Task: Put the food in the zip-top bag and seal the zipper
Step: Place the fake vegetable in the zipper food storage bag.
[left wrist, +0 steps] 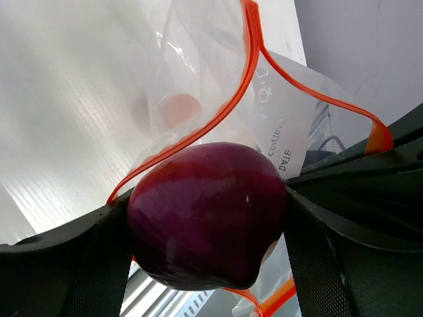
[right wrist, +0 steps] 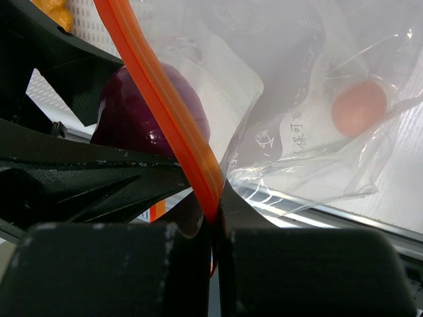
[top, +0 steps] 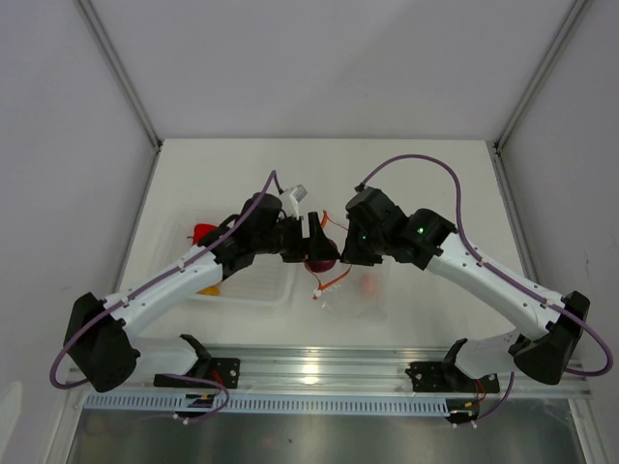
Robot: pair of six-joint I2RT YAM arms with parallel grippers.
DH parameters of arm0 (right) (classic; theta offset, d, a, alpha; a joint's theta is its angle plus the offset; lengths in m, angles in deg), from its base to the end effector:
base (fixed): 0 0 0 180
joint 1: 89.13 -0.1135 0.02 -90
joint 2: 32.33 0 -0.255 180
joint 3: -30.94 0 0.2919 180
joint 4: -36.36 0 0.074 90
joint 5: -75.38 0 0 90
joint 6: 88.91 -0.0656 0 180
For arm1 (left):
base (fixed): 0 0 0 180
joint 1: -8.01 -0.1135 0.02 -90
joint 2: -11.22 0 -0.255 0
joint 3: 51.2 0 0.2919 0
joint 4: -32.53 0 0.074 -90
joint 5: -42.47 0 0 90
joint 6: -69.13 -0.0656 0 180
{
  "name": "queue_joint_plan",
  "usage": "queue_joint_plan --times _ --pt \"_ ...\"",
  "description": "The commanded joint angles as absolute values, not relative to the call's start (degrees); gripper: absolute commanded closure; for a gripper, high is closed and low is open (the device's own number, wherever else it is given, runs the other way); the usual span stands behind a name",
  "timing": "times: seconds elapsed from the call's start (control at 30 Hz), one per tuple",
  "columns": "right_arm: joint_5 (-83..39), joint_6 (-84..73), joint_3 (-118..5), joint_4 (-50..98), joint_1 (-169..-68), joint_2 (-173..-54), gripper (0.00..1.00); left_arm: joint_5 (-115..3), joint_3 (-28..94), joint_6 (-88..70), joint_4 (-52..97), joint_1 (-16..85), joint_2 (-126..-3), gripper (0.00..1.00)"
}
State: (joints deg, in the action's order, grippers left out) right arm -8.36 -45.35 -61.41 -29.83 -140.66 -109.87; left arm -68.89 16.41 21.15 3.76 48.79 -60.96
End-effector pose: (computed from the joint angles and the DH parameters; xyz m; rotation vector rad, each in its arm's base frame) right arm 0.2134 0.2571 0.3283 -0.0646 2.5580 0.5846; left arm 0.2462 -0.2440 0.2588 0.2148 2.3674 -1.1777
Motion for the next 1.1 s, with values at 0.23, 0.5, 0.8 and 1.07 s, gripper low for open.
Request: queue_joint_plan --times 0.23,0.5,0.8,1.07 --pt "-9.0 -45.3 -61.3 -27.4 -140.7 -108.0 1.0 -69.2 17.4 18.9 4.9 49.1 -57.5 0.09" --pt "-8.8 -45.6 -60.5 -27.2 -140.8 -107.4 1.0 -69.0 17.2 18.7 5.6 49.1 -55.5 0.0" --pt "-8.5 -45.5 -60.3 -27.9 -140.5 -106.6 1.0 -68.1 17.3 18.2 5.0 49.1 -53.0 0.0" --pt "-7.9 -45.7 -59.2 -28.0 -140.5 -105.9 1.0 -67.1 15.5 16.7 7.7 49.1 -45.7 0.01"
